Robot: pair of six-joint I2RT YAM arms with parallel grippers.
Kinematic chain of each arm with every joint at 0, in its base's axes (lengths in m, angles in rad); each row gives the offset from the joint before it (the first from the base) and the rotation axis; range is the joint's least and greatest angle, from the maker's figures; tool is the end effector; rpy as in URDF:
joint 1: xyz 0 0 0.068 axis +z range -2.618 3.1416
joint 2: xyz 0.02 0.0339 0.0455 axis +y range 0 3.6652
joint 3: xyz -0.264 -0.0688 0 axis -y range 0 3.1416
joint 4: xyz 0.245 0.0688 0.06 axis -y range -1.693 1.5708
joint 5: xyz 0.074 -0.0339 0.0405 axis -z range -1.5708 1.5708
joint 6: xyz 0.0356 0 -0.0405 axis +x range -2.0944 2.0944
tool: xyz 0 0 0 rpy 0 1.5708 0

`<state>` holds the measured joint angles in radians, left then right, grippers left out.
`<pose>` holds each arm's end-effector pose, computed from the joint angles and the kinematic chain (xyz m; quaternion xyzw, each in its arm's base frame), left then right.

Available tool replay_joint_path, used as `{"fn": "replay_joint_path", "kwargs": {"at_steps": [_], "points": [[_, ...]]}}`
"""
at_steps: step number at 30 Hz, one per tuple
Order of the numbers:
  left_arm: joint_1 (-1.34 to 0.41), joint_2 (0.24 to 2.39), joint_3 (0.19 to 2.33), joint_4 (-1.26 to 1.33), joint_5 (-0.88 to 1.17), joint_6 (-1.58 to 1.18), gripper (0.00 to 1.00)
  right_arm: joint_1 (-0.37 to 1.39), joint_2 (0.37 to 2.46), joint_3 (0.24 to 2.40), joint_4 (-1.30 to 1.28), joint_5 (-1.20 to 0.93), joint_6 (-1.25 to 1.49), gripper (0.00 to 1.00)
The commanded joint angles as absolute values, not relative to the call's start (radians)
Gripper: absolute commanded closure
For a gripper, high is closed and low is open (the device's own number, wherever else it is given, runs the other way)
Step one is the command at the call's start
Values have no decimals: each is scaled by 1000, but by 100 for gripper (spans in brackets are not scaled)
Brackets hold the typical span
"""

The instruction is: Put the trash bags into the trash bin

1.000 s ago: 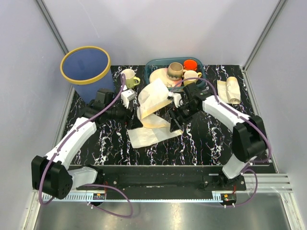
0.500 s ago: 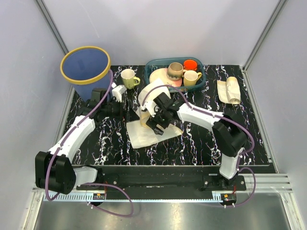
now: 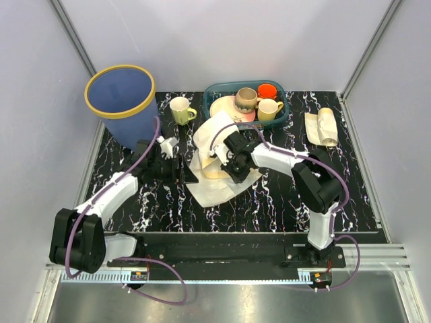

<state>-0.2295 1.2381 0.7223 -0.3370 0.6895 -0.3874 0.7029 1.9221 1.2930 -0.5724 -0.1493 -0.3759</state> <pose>0.2317 -0.0774 0.2180 0.0489 0.8878 -0.4019 0.2190 0.2893 0.2521 0.1639 -0.5152 0.8340 0.1021 0.1687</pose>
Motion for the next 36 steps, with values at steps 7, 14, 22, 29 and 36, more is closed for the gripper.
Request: {"fn": "replay_joint_path", "kwargs": {"at_steps": [7, 14, 22, 29, 36], "points": [[-367, 1210, 770, -299, 523, -396, 33, 667, 1809, 1391, -756, -416, -255, 87], [-362, 1167, 805, -353, 685, -261, 42, 537, 1790, 1399, -782, -312, -383, 35], [-480, 1106, 855, -587, 643, 466, 27, 506, 1879, 1391, -765, -242, -506, 26], [-638, 1107, 796, -565, 499, 706, 24, 463, 1934, 1382, -735, -238, -491, 36], [-742, 1199, 825, -430, 509, 805, 30, 449, 1944, 1381, -747, -291, -492, 67]]}}
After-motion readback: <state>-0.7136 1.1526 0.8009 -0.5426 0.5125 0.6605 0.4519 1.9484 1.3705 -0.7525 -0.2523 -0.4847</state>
